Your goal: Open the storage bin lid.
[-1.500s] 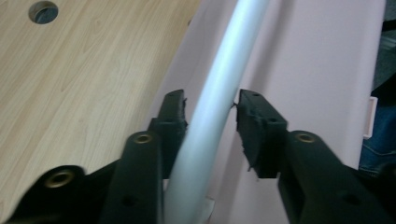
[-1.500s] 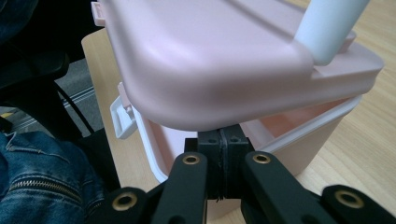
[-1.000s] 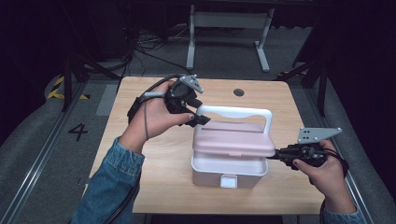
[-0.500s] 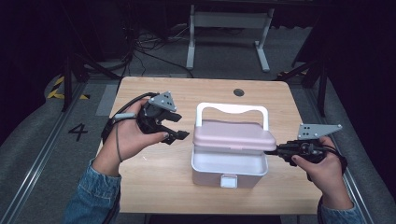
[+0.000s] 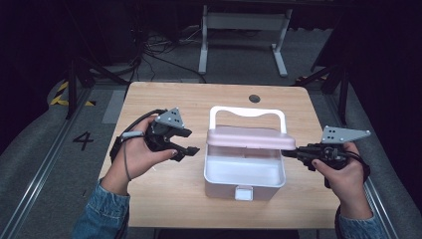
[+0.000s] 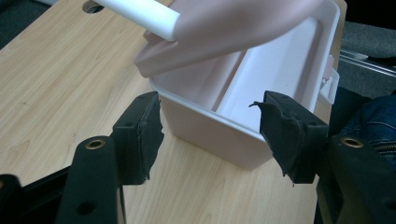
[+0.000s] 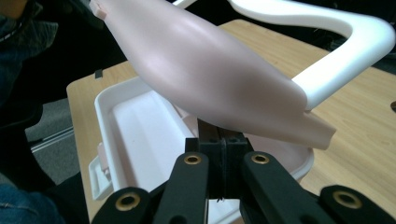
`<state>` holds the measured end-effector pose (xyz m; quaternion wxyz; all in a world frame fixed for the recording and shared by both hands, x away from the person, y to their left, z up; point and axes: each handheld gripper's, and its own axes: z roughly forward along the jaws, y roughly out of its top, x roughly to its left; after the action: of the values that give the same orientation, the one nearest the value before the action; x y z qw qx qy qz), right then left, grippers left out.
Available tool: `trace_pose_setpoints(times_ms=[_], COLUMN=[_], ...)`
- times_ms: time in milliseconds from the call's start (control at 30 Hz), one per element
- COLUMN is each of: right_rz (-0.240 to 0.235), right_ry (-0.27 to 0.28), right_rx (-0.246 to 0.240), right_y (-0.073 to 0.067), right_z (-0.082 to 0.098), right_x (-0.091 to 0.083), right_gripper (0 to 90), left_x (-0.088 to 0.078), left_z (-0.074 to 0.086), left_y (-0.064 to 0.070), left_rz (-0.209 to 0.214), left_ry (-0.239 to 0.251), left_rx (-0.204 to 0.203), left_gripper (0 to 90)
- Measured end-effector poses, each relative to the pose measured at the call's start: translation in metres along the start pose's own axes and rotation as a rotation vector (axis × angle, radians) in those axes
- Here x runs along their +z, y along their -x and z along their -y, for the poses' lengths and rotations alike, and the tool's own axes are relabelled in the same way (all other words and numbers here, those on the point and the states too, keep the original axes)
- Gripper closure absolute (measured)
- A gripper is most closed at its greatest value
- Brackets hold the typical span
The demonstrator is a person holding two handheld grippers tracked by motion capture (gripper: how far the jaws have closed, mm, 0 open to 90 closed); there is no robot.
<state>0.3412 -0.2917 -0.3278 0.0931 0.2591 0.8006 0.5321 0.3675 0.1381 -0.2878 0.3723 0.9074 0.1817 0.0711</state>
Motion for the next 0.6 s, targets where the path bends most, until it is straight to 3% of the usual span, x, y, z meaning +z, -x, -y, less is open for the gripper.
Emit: trace_pose_setpoints(times_ms=[167, 433, 600], right_rz=[0.022, 0.033, 0.035], right_ry=[0.031, 0.056, 0.056], right_rx=[-0.004, 0.004, 0.014], right_y=[0.001, 0.004, 0.005], right_z=[-0.002, -0.003, -0.003], right_x=[0.000, 0.001, 0.001], right_gripper=[90.0, 90.0, 90.0], left_x=[0.003, 0.005, 0.008], left_z=[-0.001, -0.010, -0.019], left_y=[0.000, 0.003, 0.005], left_rz=[-0.006, -0.032, -0.044], left_ry=[0.014, 0.108, 0.132], left_rx=[0.012, 0.026, 0.049], left_gripper=[39.4, 39.4, 39.4])
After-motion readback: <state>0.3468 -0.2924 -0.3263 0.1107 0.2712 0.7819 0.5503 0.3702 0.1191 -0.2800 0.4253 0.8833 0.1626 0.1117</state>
